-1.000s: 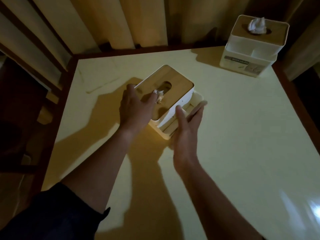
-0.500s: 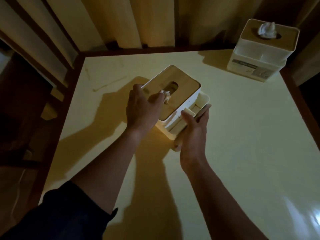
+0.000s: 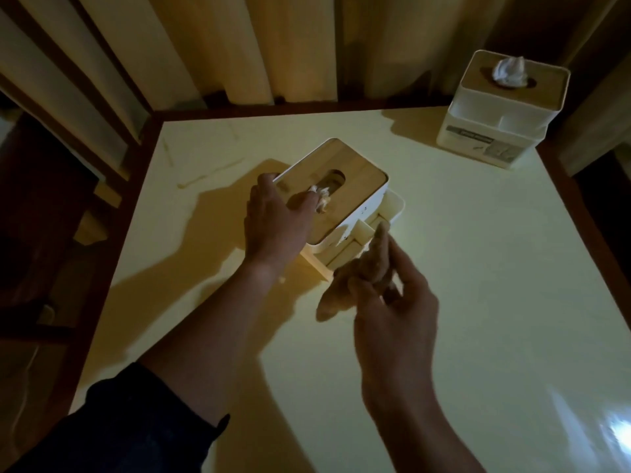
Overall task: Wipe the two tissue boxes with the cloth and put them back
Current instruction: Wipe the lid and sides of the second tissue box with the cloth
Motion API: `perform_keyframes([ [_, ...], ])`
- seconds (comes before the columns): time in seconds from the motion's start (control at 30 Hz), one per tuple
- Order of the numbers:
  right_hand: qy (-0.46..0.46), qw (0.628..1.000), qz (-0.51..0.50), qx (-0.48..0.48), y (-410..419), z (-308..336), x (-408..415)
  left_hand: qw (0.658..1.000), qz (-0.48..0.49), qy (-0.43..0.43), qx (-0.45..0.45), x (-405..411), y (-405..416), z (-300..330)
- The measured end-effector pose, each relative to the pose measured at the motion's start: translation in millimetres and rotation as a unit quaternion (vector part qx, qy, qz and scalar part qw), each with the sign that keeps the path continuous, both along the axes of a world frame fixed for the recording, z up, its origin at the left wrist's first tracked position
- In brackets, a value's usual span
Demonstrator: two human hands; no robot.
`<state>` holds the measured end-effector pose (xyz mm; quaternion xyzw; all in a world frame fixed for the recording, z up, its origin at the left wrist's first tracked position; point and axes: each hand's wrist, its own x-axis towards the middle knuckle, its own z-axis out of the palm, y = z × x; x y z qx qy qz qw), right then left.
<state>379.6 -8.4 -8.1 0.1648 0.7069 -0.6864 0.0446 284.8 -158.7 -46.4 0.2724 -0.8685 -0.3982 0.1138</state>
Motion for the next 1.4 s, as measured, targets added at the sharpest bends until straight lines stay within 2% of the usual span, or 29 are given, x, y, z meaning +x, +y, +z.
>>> perform_keyframes([
  [0.1, -0.020, 0.999, 0.001, -0.028, -2, 23, -22, 1.000, -0.008, -0.004, 0.000, -1, -2, 0],
  [0.33, -0.163, 0.973, 0.091, -0.139, -38, 53, -67, 1.000, -0.006, 0.005, 0.020, 1, -1, 1],
  [0.4, -0.164, 0.970, 0.111, -0.142, -43, 49, -78, 0.999, 0.005, 0.010, 0.036, 1, -1, 1],
  [0.5, -0.227, 0.961, 0.069, -0.141, -51, 49, -91, 0.999, 0.018, 0.002, 0.047, -2, -1, 0],
  [0.6, -0.273, 0.940, 0.056, -0.198, -51, 57, -93, 0.999, 0.014, -0.004, 0.044, -2, -1, 2],
  [0.8, -0.273, 0.924, 0.051, -0.264, -48, 53, -93, 0.999, 0.013, -0.011, 0.033, -4, -1, -2],
  [0.93, -0.222, 0.914, 0.076, -0.330, -30, 58, -81, 0.999, 0.001, 0.010, 0.038, -2, -3, -6],
  [1.1, -0.171, 0.952, 0.060, -0.248, -31, 59, -57, 0.999, 0.001, 0.032, 0.017, -1, -4, -11],
  [1.4, -0.129, 0.982, 0.000, -0.135, -47, 43, -53, 1.000, -0.010, 0.015, 0.012, -1, -3, -9],
])
